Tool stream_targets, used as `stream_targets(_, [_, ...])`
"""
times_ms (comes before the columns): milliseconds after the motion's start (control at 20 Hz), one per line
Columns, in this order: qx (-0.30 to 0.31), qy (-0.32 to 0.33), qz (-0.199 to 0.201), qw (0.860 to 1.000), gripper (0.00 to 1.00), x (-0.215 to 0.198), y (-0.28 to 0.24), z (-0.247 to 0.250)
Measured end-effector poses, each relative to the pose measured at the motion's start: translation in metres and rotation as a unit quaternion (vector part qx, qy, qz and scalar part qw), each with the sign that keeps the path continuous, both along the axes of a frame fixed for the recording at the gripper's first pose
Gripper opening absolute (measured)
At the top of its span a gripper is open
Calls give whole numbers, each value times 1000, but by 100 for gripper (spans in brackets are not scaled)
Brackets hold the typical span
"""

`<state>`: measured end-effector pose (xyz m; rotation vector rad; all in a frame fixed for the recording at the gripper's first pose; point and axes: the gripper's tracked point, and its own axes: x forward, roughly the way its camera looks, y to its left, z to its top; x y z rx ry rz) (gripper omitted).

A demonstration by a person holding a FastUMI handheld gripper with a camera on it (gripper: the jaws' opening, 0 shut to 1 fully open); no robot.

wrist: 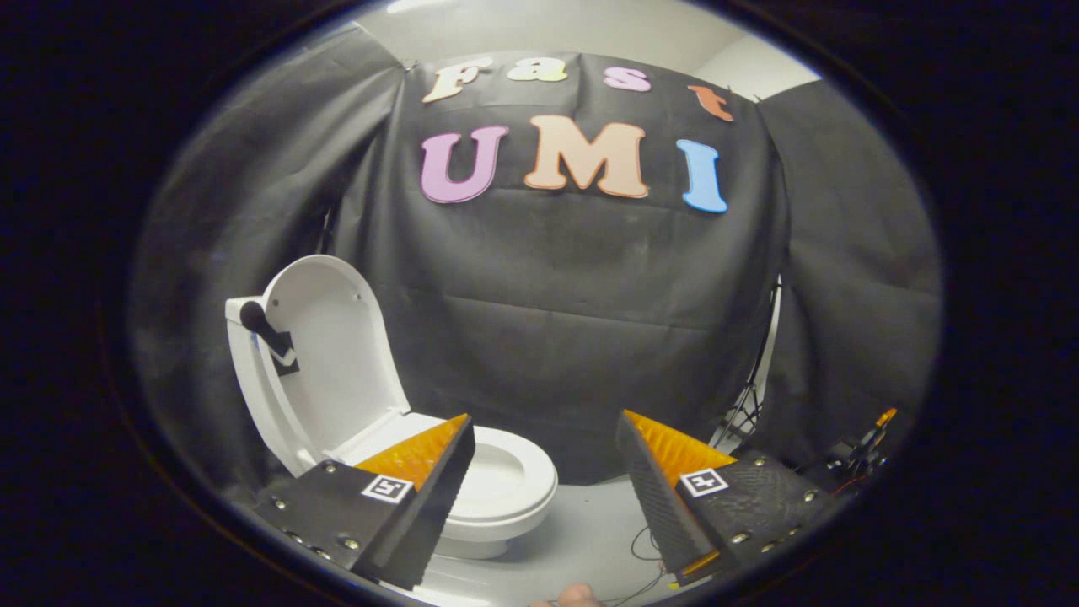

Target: Open the toilet lid.

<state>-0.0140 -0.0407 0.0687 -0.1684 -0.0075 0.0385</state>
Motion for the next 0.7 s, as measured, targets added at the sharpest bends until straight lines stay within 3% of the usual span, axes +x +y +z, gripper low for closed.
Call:
stream_targets(400, [50,-6,9,999,99,5,8,6])
stream_targets(700, [50,0,3,999,99,6,5,0])
